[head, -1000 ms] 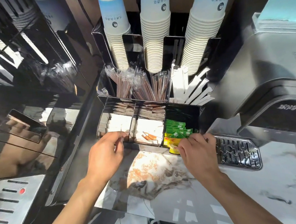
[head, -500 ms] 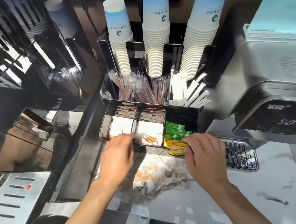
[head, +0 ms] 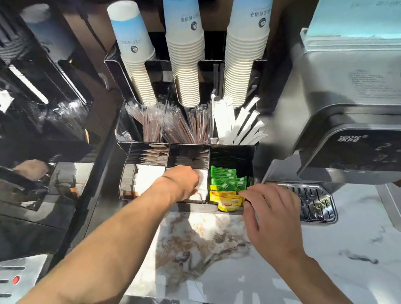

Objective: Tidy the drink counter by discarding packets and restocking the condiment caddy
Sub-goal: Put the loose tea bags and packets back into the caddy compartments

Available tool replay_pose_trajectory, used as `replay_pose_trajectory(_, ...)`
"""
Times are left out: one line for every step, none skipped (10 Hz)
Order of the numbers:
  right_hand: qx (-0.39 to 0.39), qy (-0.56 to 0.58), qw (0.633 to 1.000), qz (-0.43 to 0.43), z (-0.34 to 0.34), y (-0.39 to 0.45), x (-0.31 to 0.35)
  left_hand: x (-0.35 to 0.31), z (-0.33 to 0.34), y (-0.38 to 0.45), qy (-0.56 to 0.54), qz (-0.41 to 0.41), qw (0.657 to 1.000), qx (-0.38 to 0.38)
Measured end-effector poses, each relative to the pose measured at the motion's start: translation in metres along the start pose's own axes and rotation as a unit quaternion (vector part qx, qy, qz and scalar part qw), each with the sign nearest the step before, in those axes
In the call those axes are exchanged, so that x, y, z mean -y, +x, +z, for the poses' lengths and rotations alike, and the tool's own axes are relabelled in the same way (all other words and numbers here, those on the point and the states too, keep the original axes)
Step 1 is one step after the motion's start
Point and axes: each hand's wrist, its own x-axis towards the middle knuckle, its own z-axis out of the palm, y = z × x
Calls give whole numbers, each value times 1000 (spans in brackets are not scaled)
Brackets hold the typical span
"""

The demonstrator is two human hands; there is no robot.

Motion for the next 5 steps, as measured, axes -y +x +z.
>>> replay_pose_trajectory(5,-1,1000,12,1,-4,-7,5,1,3,-1,8,1000,-25)
replay_pose_trajectory(11,-3,999,34,1,-7,-13,6,10,2,-31,22,998,-52)
replay_pose_trajectory(14,-1,999,37,2,-7,-14,1,18,2,-66,22,997,-33)
replay_pose_trajectory(44,-6,999,30,-3,-4,-15,2,8,0,-90,0,995,-33)
replay_pose_trajectory(70,-33,997,30,-5,-4,-13,1,13,-13,-80,-9,992,-98)
